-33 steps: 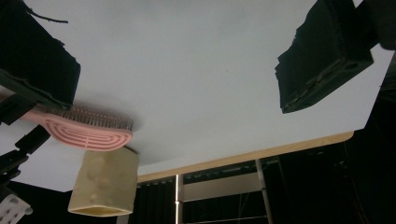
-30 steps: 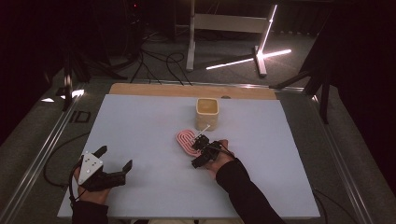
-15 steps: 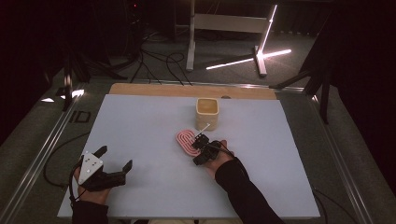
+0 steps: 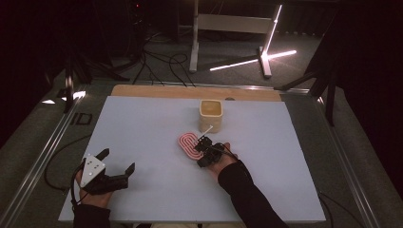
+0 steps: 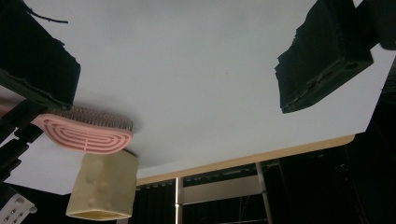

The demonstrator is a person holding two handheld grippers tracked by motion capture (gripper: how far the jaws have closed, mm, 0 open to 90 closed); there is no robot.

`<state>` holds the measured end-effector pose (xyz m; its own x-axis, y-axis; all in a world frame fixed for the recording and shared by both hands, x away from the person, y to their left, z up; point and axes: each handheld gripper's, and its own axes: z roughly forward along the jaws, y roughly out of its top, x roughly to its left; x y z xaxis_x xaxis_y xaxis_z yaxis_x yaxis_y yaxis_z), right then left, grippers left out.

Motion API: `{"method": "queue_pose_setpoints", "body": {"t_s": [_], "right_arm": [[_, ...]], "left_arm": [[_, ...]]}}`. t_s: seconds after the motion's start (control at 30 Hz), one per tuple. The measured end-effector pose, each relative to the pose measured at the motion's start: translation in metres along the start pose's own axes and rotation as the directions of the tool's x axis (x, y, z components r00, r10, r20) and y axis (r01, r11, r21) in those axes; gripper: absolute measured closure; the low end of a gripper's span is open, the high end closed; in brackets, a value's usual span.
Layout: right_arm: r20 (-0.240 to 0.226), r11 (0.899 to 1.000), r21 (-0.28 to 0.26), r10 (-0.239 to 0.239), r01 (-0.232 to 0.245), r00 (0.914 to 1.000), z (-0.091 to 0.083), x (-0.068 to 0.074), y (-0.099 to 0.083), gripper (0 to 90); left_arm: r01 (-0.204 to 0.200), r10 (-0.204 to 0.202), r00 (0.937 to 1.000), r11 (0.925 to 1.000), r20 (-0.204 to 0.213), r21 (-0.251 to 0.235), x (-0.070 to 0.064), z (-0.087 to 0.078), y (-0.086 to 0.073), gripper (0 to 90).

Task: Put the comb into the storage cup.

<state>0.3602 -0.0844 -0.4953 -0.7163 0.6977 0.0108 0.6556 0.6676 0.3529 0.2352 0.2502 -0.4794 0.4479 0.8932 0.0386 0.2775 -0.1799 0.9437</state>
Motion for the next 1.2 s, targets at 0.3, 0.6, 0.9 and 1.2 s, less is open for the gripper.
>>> {"method": "queue_pose_setpoints", "body": {"t_s": [0.3, 0.6, 0.9, 1.2], "right_arm": [[-0.005, 1.000, 0.005, -0.020, 0.021, 0.9998, -0.0006, 0.0003, -0.0003, 67.5], [-0.003, 1.000, 0.003, -0.030, 0.030, 0.9995, -0.0010, 0.0007, -0.0006, 69.5], [-0.001, 0.999, -0.013, -0.042, 0.042, 0.9991, -0.0009, 0.0041, -0.0008, 69.7], [0.002, 0.998, -0.049, -0.028, 0.028, 0.9996, -0.0070, 0.0054, -0.0016, 69.7]], "left_arm": [[0.001, -0.001, 1.0000, 1.0000, -0.001, 0.002, 0.0003, 0.0002, -0.0003, 0.1], [0.001, -0.001, 1.0000, 1.0000, 0.001, 0.005, 0.0001, 0.0009, -0.0008, 0.1], [0.001, -0.001, 1.0000, 1.0000, 0.001, 0.007, 0.0003, 0.0012, -0.0011, 0.1], [0.000, 0.000, 1.0000, 1.0000, 0.001, 0.007, 0.0002, 0.0011, -0.0010, 0.1]]}}
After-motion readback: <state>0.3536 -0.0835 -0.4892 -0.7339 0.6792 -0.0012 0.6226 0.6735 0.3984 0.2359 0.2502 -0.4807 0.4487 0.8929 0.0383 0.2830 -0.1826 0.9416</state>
